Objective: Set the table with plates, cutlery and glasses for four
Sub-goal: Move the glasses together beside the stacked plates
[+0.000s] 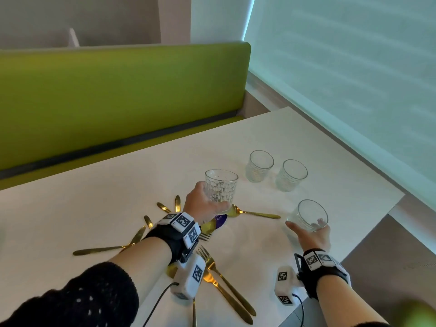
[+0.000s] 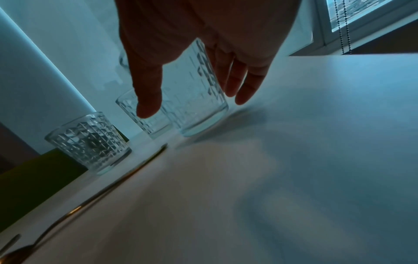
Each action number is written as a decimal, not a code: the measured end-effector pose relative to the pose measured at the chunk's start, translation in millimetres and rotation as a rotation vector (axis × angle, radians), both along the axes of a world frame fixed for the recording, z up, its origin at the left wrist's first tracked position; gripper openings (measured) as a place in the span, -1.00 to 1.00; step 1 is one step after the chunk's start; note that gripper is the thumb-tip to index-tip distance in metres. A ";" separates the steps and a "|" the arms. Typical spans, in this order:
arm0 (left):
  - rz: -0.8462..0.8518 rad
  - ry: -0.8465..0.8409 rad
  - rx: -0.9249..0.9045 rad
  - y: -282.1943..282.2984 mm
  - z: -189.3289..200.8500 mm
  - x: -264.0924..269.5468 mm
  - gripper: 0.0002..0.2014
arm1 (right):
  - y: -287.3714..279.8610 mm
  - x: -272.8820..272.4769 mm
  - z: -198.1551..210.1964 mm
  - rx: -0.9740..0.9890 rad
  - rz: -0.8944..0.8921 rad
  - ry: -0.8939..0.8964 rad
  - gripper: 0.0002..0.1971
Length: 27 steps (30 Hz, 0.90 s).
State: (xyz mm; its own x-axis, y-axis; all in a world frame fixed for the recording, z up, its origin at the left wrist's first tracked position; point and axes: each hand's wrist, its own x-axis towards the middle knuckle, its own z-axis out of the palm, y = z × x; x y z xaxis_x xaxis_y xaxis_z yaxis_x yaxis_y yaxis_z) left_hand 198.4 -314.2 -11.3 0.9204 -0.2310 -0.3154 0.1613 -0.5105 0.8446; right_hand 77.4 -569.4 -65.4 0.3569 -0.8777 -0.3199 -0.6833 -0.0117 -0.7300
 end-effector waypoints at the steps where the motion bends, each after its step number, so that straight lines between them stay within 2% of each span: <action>1: 0.009 0.002 -0.003 2.8 -0.5 0.1 -0.24 | 0.2 1.3 -2.1 -0.005 -0.009 -0.003 -0.06; 9: 0.054 0.013 -0.021 35.0 -7.3 -3.5 -0.28 | 1.3 1.9 1.0 -0.085 -0.022 0.001 -0.21; 15: 0.064 -0.003 -0.057 74.5 -5.8 -18.3 -0.32 | 37.5 3.6 28.2 -0.144 0.031 -0.078 -0.26; 20: 0.085 -0.017 -0.056 125.7 0.3 -37.8 -0.28 | 112.7 9.4 58.5 -0.155 0.197 -0.164 -0.29; 27: 0.179 -0.036 -0.012 237.9 1.7 -79.9 -0.24 | 264.9 0.1 73.5 -0.045 0.490 -0.186 -0.26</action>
State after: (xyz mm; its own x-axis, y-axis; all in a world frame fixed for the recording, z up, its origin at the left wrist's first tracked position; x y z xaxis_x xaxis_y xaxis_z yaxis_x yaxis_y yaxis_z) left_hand 118.5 -76.3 -9.6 0.9577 -0.0659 -0.2802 0.2187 -0.4664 0.8571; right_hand 77.5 -304.5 8.1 0.7761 -0.6050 -0.1780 -0.4488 -0.3315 -0.8299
